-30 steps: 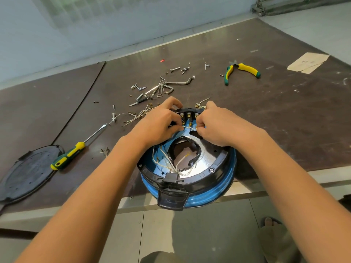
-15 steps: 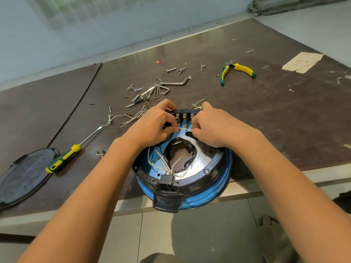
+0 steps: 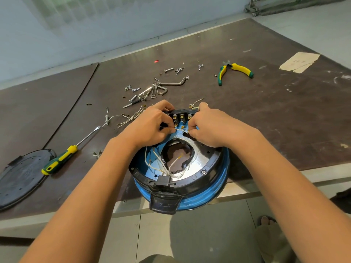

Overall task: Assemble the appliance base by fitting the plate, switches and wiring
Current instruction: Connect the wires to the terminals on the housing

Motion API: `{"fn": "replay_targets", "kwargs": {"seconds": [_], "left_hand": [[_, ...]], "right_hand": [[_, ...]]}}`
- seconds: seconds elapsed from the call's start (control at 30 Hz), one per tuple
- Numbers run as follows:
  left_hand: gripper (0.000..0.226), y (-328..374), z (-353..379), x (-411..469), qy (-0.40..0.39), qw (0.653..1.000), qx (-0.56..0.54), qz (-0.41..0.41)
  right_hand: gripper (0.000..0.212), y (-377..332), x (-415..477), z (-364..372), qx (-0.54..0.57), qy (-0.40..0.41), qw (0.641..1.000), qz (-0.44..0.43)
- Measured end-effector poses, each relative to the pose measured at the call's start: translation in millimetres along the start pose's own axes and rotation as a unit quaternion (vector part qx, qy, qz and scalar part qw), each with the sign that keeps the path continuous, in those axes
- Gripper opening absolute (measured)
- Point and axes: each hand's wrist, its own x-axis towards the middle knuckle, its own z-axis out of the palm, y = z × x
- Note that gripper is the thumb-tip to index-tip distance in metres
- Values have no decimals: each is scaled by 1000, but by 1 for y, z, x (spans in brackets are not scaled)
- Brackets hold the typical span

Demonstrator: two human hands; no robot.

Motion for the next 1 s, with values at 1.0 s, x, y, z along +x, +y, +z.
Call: {"fn": "replay_targets", "kwargs": {"seconds": [1.0], "left_hand": [[21, 2, 2, 3, -11, 1000, 26, 3]], "right_hand": [[14, -4, 1, 0, -34, -2, 999, 18]]}}
